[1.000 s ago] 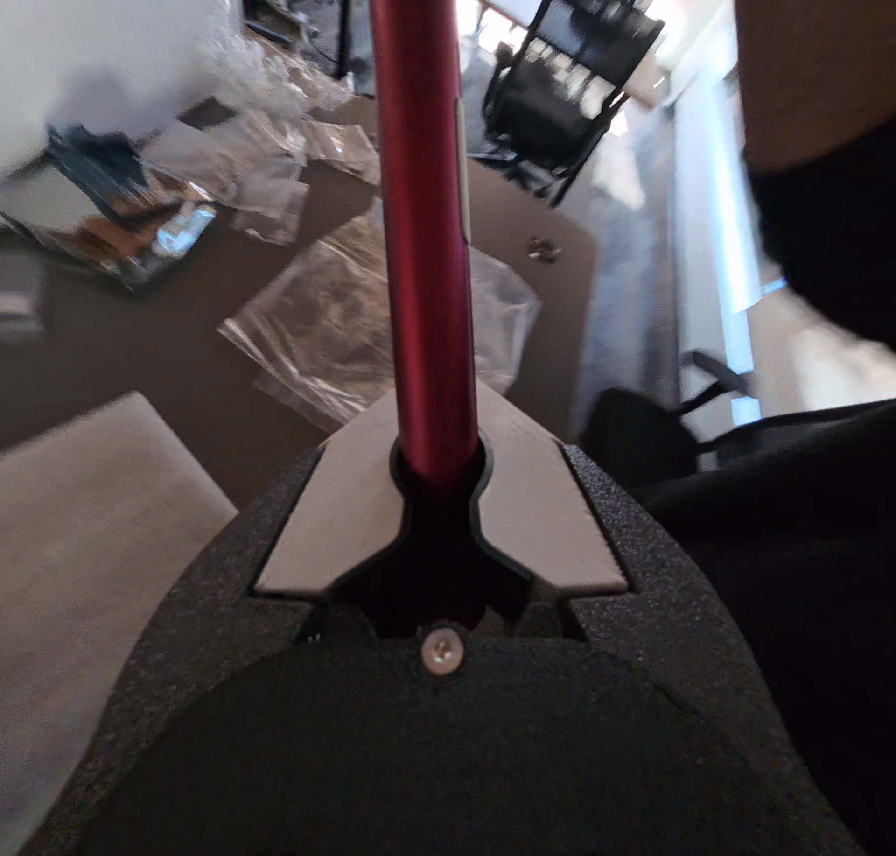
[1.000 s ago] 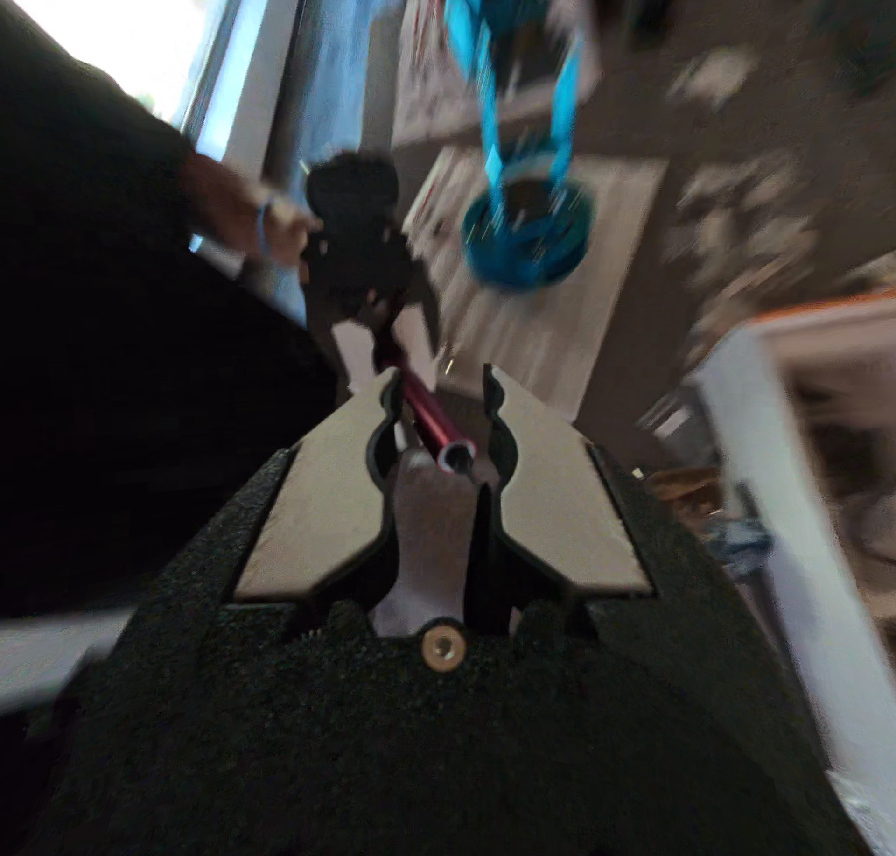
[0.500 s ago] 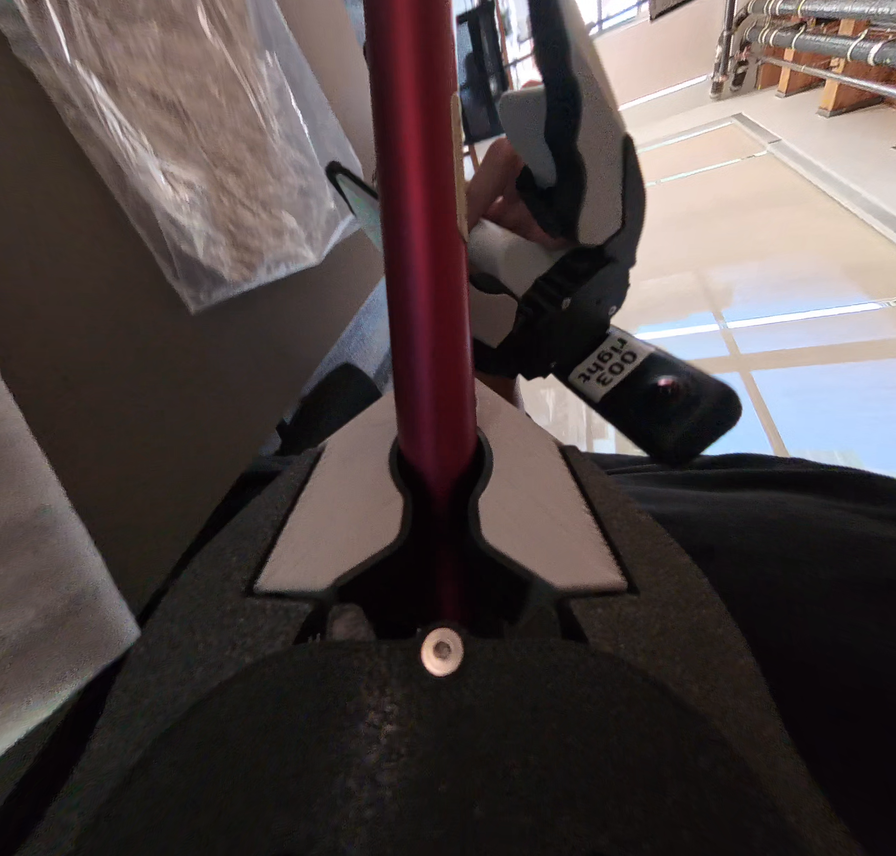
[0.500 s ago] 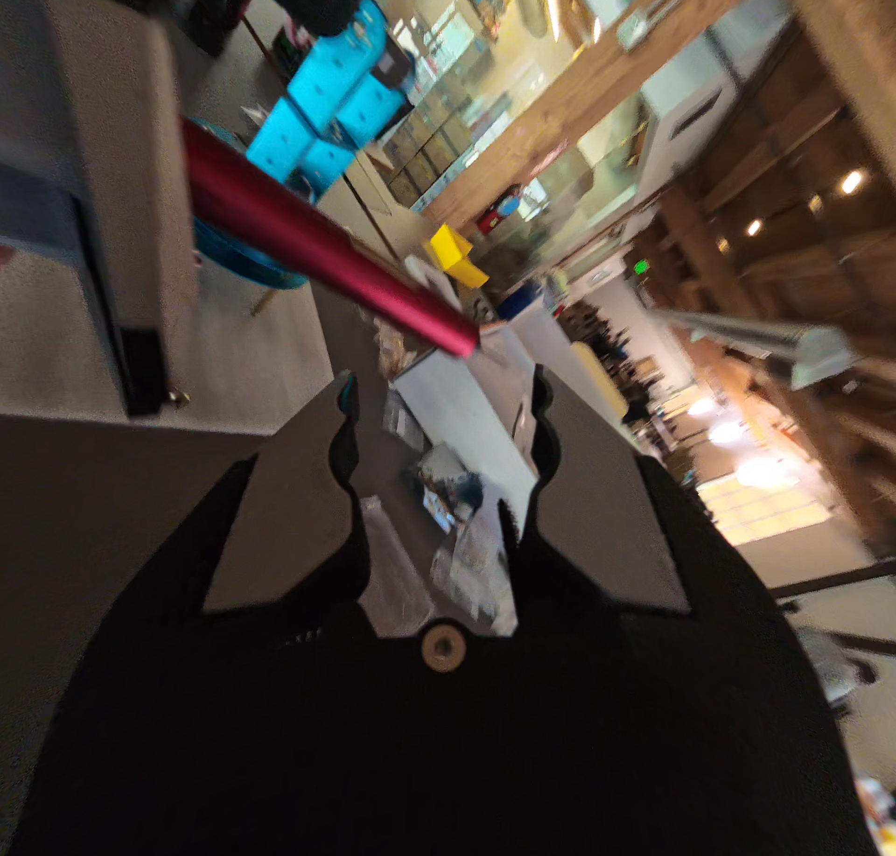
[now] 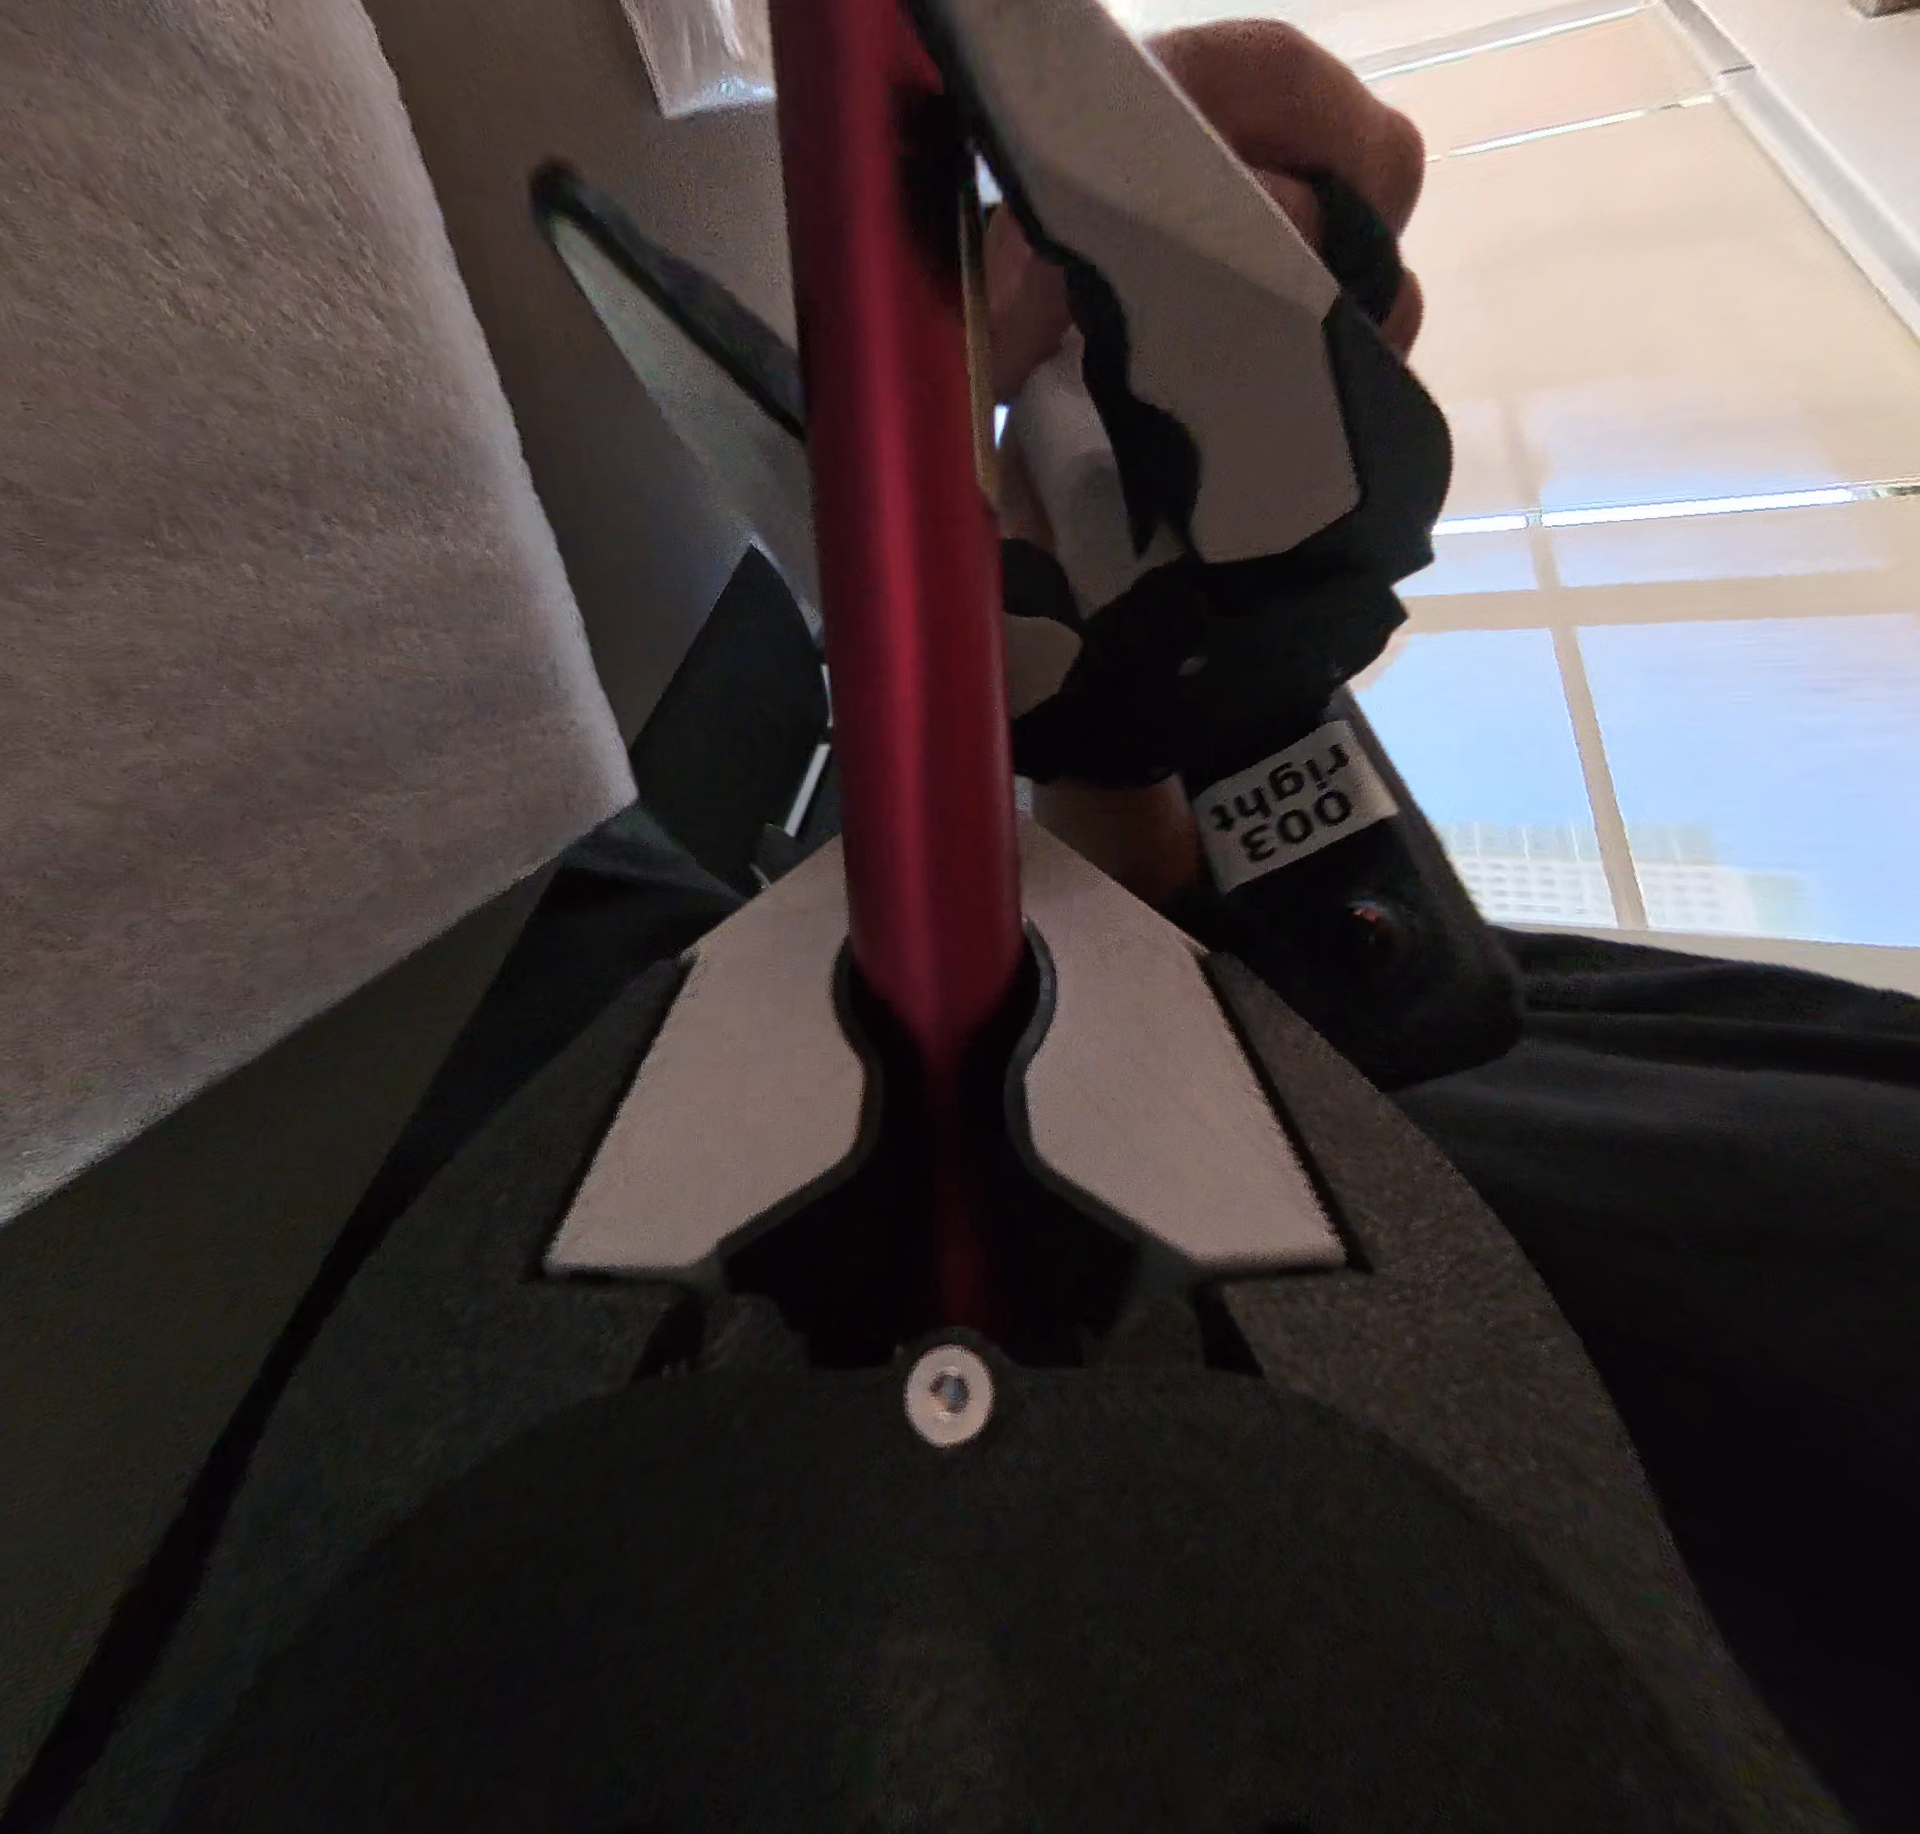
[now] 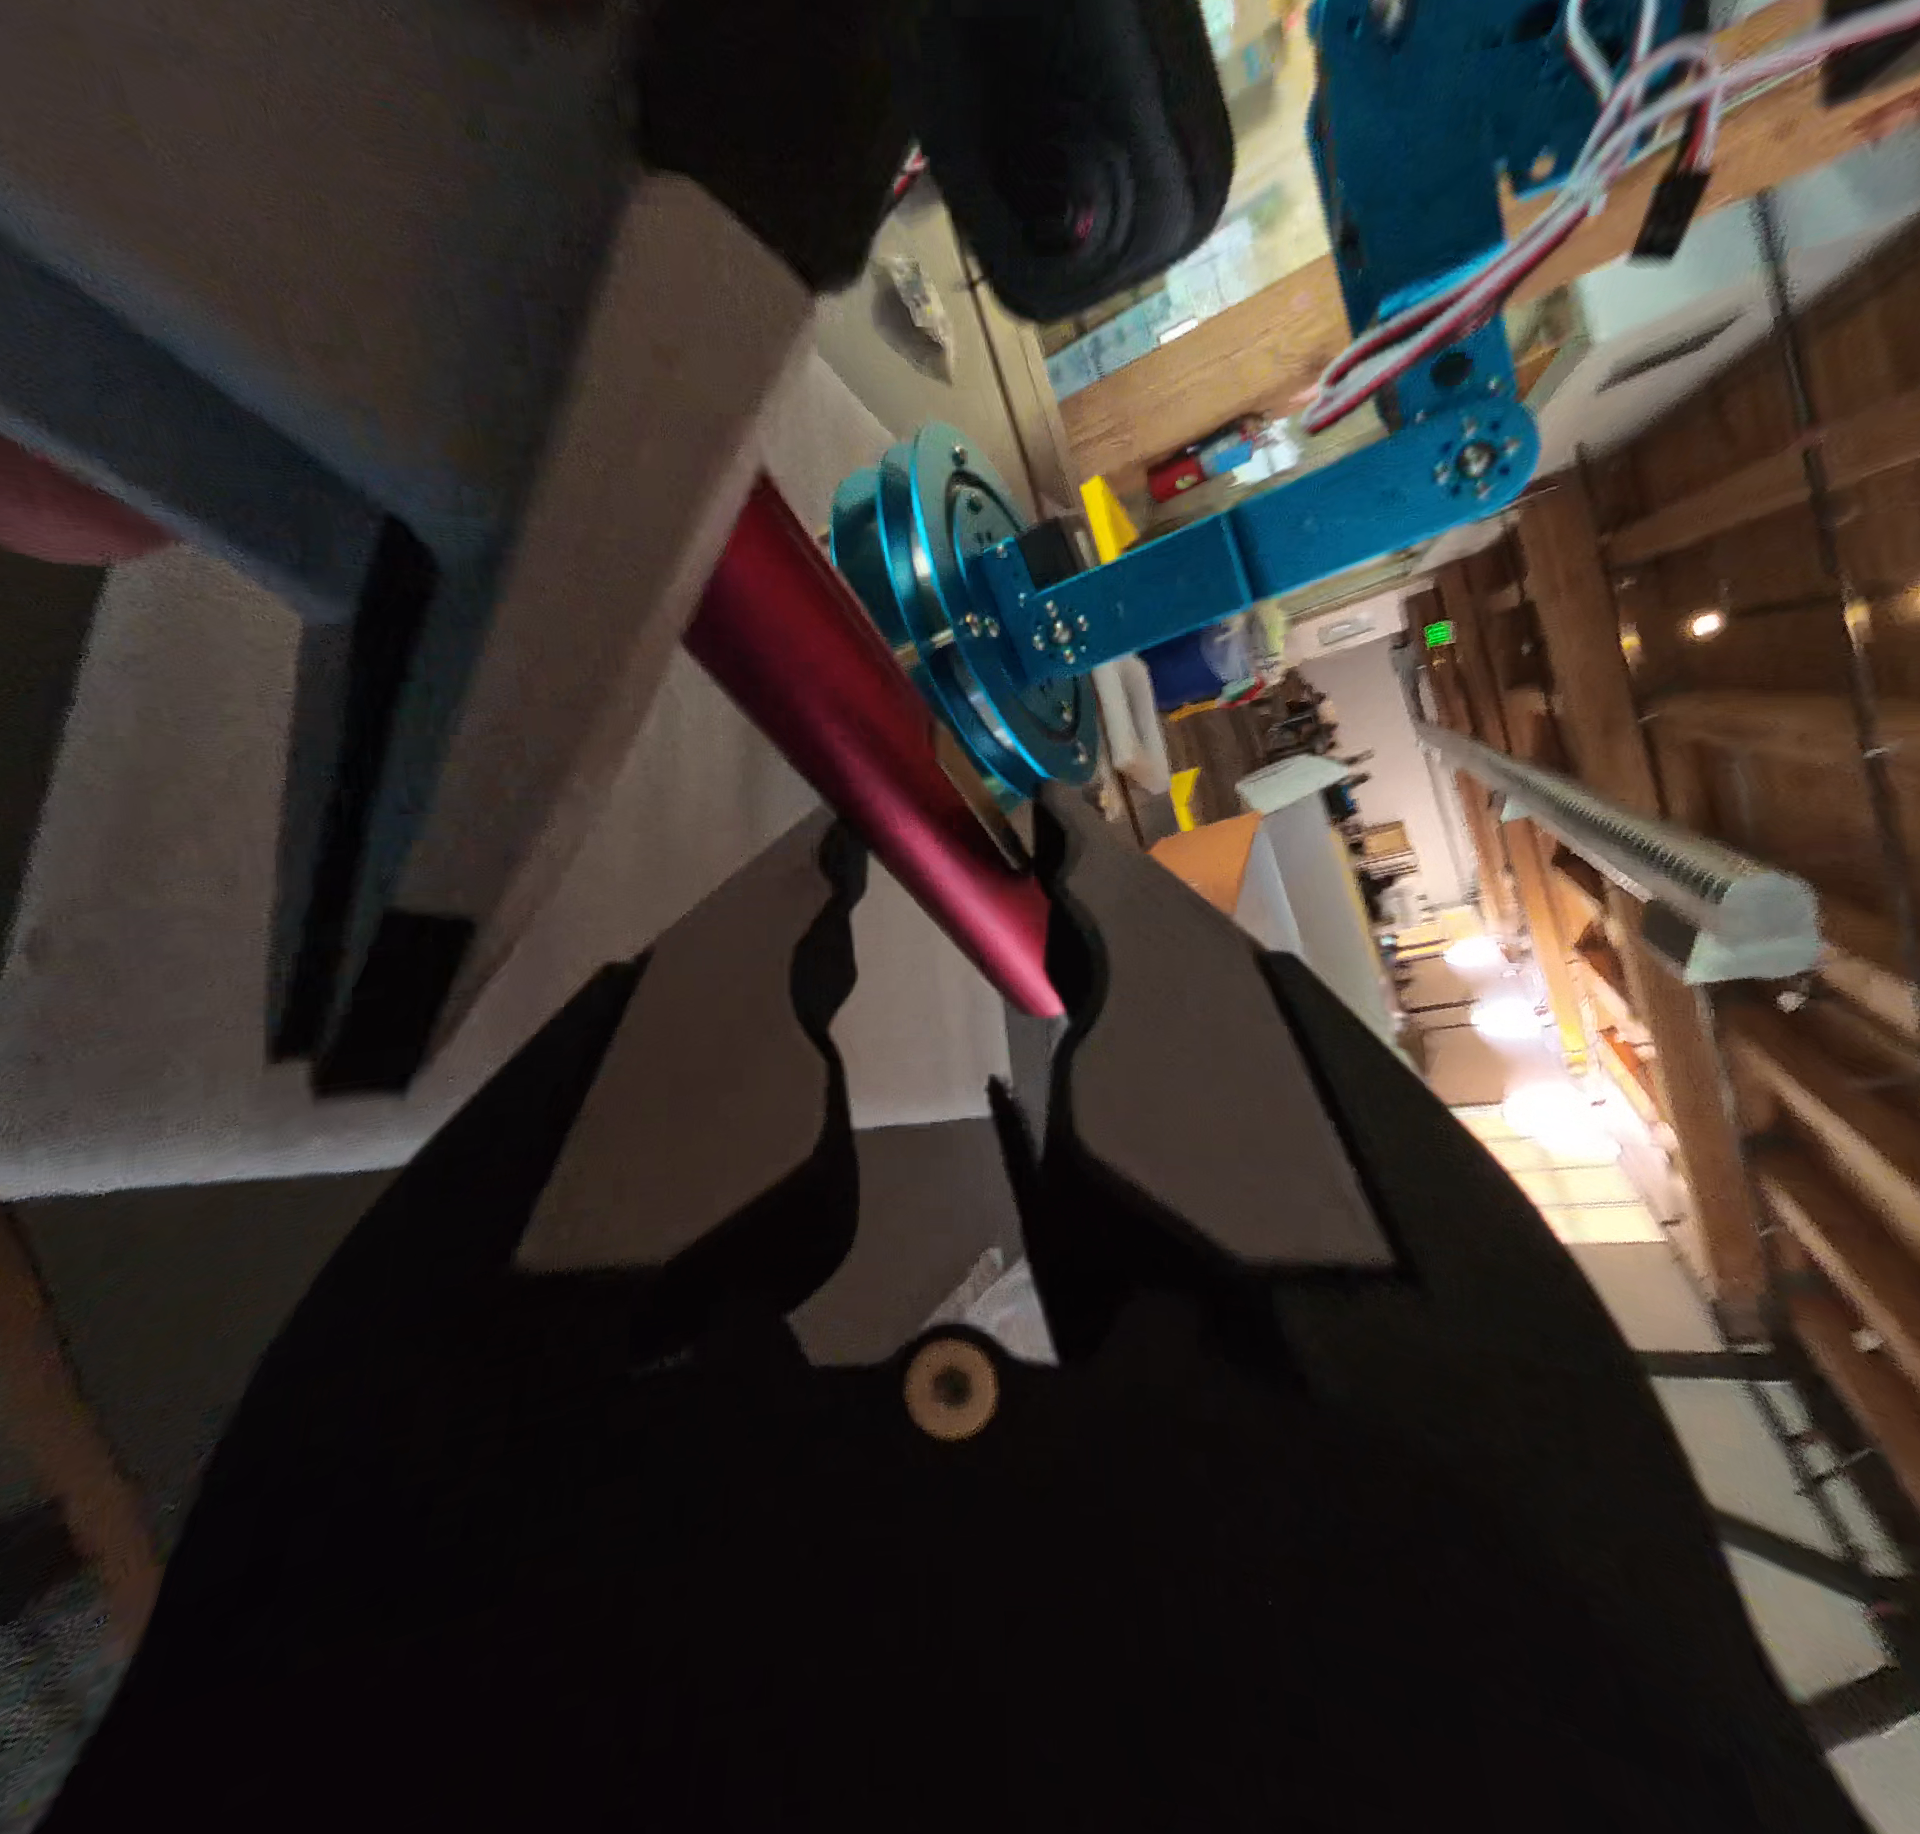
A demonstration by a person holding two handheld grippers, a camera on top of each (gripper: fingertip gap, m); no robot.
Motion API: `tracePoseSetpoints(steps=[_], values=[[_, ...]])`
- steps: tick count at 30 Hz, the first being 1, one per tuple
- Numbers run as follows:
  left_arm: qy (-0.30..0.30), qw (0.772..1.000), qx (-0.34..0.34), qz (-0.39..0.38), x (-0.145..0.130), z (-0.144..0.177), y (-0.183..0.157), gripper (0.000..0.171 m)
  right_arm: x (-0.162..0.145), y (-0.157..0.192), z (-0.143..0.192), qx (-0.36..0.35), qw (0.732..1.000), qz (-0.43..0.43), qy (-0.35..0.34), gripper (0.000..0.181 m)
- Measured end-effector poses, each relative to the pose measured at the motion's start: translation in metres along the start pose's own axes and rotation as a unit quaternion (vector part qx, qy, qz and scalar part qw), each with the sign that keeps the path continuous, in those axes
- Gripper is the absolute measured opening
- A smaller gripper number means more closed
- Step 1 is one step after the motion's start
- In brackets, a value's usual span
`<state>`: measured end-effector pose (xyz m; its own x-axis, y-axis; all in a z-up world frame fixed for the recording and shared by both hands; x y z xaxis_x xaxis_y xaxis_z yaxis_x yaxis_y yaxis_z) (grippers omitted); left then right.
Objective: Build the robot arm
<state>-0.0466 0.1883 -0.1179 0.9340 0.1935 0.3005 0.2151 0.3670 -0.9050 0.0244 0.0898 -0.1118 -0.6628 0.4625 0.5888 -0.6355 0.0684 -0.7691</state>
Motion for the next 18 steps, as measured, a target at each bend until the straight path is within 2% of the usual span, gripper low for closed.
tracePoseSetpoints(steps=[3, 6, 7, 10, 11, 13, 15, 18], values=[[-0.004, 1.000, -0.020, -0.006, 0.000, 0.003, 0.006, 0.016, -0.002, 0.005, -0.008, 0.008, 1.000, 0.024, 0.018, 0.027], [-0.025, 0.997, -0.020, -0.069, 0.002, 0.014, -0.001, 0.053, -0.024, -0.007, -0.004, 0.018, 0.998, 0.016, 0.063, 0.022], [-0.031, 0.995, -0.018, -0.095, 0.001, 0.019, -0.005, 0.068, -0.036, -0.020, 0.001, 0.026, 0.996, 0.002, 0.084, 0.021], [-0.040, 0.983, -0.030, -0.179, -0.009, 0.033, -0.020, 0.072, -0.080, -0.075, 0.019, 0.035, 0.984, -0.045, 0.169, 0.021], [-0.033, 0.976, -0.039, -0.211, -0.015, 0.037, -0.026, 0.063, -0.098, -0.093, 0.022, 0.056, 0.971, -0.064, 0.222, 0.021], [-0.018, 0.957, -0.035, -0.287, -0.025, 0.046, -0.039, 0.062, -0.129, -0.120, 0.025, 0.087, 0.942, -0.055, 0.318, 0.020], [-0.010, 0.929, -0.022, -0.370, -0.033, 0.059, -0.054, 0.060, -0.152, -0.131, 0.023, 0.176, 0.894, -0.099, 0.400, 0.021], [-0.034, 0.887, -0.031, -0.460, -0.034, 0.096, -0.078, 0.057, -0.176, -0.129, 0.012, 0.269, 0.836, -0.146, 0.456, 0.021]])
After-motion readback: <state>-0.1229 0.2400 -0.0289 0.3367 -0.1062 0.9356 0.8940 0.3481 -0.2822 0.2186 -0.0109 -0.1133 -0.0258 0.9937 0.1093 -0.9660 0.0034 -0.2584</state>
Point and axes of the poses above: each gripper's, where its closed fingertips meet, z back along the fingers, x out of its top, y = z × x across the jaws, the point moved 10 cm from there along z, back along the fingers, and after that the axes turned 10 degrees about -z, right-handed, at the moved point
